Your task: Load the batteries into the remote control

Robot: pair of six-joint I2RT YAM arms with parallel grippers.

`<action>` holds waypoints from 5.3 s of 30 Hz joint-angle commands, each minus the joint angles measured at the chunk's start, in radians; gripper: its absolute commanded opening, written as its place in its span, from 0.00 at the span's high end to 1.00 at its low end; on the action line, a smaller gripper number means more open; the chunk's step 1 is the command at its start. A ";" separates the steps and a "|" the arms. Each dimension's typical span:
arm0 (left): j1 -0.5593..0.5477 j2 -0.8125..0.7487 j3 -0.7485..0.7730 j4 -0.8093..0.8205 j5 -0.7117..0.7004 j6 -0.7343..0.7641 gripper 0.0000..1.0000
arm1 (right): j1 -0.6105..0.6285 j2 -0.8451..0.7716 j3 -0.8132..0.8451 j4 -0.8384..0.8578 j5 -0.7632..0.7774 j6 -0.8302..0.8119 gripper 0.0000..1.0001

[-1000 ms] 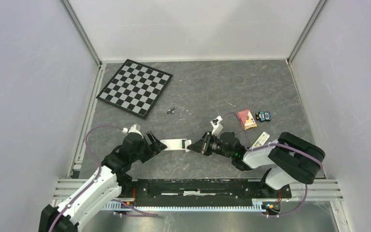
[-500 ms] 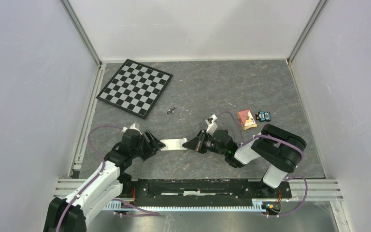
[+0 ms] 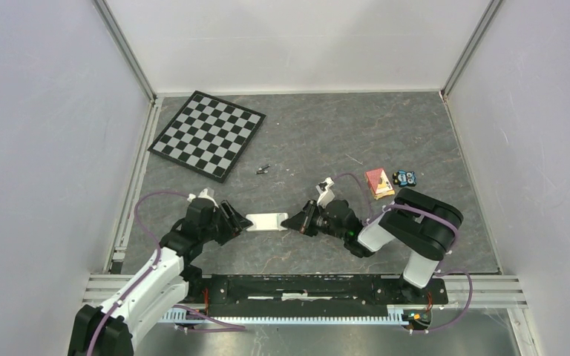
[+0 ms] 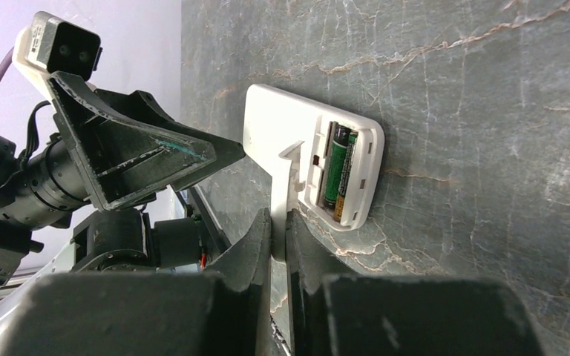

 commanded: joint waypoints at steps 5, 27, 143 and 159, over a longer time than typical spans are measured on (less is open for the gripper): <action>0.007 -0.021 0.011 -0.007 0.004 0.051 0.36 | -0.004 0.034 0.038 0.047 0.031 -0.005 1.00; 0.008 -0.003 0.013 -0.006 0.008 0.062 0.37 | -0.022 0.098 0.039 0.082 0.021 0.033 1.00; 0.011 0.301 0.090 0.191 0.138 0.102 0.62 | 0.190 0.010 0.342 -0.566 0.046 -0.227 0.86; 0.031 0.125 0.383 -0.225 -0.333 0.202 0.01 | 0.062 -0.230 0.482 -0.792 0.035 -1.216 0.02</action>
